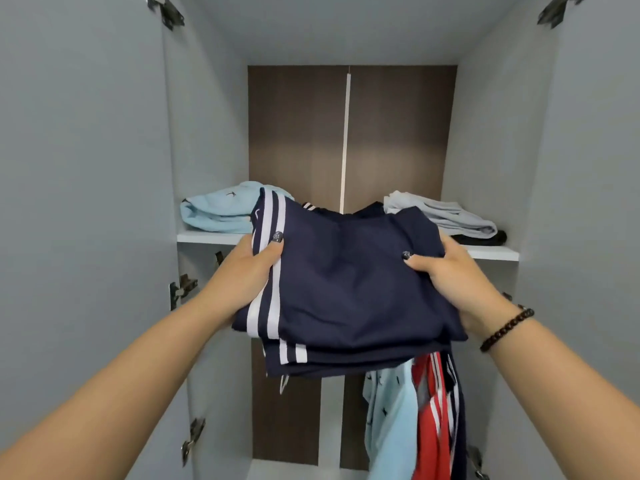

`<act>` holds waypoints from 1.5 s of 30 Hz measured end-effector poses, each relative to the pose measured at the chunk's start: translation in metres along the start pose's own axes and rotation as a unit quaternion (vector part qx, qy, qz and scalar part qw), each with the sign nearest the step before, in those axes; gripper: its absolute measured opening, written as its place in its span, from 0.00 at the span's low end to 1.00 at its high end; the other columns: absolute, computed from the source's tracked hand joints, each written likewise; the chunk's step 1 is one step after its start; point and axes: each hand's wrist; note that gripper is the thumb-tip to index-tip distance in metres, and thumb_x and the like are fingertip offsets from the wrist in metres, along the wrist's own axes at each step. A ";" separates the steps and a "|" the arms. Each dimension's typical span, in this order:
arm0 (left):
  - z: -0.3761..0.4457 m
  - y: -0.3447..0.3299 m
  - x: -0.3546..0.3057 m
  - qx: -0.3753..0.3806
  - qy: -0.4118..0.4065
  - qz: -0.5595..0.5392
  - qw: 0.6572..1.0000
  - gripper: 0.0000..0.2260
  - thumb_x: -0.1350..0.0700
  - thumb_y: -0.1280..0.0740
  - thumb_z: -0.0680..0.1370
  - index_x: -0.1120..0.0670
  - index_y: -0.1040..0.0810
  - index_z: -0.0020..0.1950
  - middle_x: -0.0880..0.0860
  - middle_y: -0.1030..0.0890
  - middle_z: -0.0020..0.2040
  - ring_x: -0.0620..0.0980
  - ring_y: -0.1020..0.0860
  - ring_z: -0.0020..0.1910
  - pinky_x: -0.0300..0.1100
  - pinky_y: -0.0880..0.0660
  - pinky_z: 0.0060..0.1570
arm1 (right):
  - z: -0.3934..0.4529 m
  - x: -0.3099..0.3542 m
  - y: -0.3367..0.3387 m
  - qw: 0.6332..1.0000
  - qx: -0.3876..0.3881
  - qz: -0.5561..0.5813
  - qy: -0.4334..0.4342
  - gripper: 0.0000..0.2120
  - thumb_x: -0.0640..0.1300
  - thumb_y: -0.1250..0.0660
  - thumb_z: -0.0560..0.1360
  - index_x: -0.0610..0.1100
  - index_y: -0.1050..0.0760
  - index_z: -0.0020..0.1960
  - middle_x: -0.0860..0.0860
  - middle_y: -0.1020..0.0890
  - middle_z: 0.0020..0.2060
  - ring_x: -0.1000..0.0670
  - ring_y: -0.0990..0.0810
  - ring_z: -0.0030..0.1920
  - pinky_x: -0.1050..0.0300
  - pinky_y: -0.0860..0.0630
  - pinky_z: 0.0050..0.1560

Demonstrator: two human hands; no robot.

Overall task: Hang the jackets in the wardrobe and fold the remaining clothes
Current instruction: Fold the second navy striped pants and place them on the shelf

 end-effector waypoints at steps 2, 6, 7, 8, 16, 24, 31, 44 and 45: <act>0.031 0.001 -0.003 -0.008 -0.007 0.004 1.000 0.08 0.46 0.40 0.81 0.42 0.22 0.47 0.34 0.17 0.40 0.34 0.19 0.41 0.35 0.27 0.43 | 0.034 0.009 -0.001 1.000 -0.001 -0.015 -0.005 0.16 0.33 0.34 0.74 0.50 0.23 0.57 0.51 0.15 0.50 0.51 0.17 0.49 0.58 0.20 0.45; 0.097 0.001 -0.013 -0.023 0.031 -0.018 0.999 0.08 0.47 0.38 0.81 0.46 0.24 0.44 0.39 0.19 0.33 0.38 0.20 0.32 0.32 0.28 0.30 | 0.105 0.028 -0.001 0.999 0.016 -0.040 -0.031 0.12 0.31 0.34 0.73 0.44 0.22 0.53 0.46 0.16 0.44 0.50 0.16 0.37 0.60 0.21 0.33; 0.112 0.002 -0.014 -0.017 0.047 -0.035 0.998 0.08 0.47 0.37 0.80 0.47 0.25 0.43 0.41 0.19 0.32 0.40 0.20 0.30 0.33 0.28 0.26 | 0.124 0.032 -0.001 0.998 0.014 -0.052 -0.032 0.11 0.30 0.34 0.73 0.43 0.22 0.51 0.44 0.16 0.44 0.49 0.17 0.36 0.60 0.21 0.32; 0.127 0.000 -0.017 -0.014 0.067 -0.055 0.996 0.08 0.48 0.36 0.80 0.49 0.25 0.44 0.43 0.18 0.30 0.41 0.19 0.28 0.32 0.28 0.23 | 0.142 0.035 0.000 0.997 0.010 -0.064 -0.031 0.10 0.30 0.34 0.72 0.42 0.22 0.49 0.43 0.17 0.43 0.47 0.17 0.37 0.58 0.21 0.34; 0.240 -0.039 -0.030 -0.064 0.082 -0.159 0.982 0.10 0.55 0.35 0.79 0.58 0.24 0.58 0.53 0.15 0.40 0.47 0.17 0.31 0.37 0.23 0.26 | 0.291 0.052 0.019 0.967 0.034 -0.251 0.020 0.23 0.30 0.31 0.71 0.43 0.25 0.63 0.43 0.19 0.57 0.43 0.20 0.54 0.50 0.22 0.54; 0.268 -0.104 0.011 -0.071 0.095 -0.368 0.922 0.04 0.63 0.36 0.78 0.62 0.24 0.50 0.59 0.16 0.40 0.54 0.16 0.37 0.50 0.18 0.34 | 0.408 0.047 0.008 0.864 0.139 -0.482 0.033 0.28 0.32 0.29 0.71 0.47 0.29 0.68 0.50 0.24 0.63 0.45 0.24 0.60 0.50 0.23 0.56; 0.251 -0.153 0.038 -0.049 0.092 -0.481 0.871 0.12 0.62 0.36 0.80 0.64 0.29 0.63 0.59 0.15 0.45 0.57 0.15 0.44 0.53 0.18 0.46 | 0.466 0.013 -0.050 0.759 0.227 -0.608 0.052 0.20 0.34 0.29 0.70 0.46 0.22 0.60 0.50 0.19 0.56 0.47 0.20 0.55 0.50 0.21 0.56; 0.235 -0.094 0.041 0.135 0.129 -0.018 0.982 0.08 0.52 0.38 0.81 0.56 0.25 0.49 0.56 0.14 0.42 0.52 0.15 0.41 0.39 0.20 0.37 | 0.489 -0.098 -0.094 0.711 0.276 -0.646 0.035 0.17 0.36 0.34 0.72 0.39 0.24 0.60 0.43 0.19 0.56 0.43 0.20 0.55 0.50 0.22 0.56; 0.239 -0.085 0.033 0.112 0.092 0.040 0.989 0.08 0.52 0.38 0.81 0.55 0.23 0.47 0.55 0.14 0.40 0.53 0.15 0.38 0.38 0.22 0.33 | 0.488 -0.093 -0.094 0.706 0.264 -0.656 0.040 0.18 0.38 0.33 0.72 0.38 0.25 0.61 0.42 0.20 0.57 0.43 0.21 0.56 0.49 0.22 0.57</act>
Point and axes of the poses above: each hand's wrist, its own z-axis towards the middle knuckle, its own y-axis out of the back of the hand, x = y × z
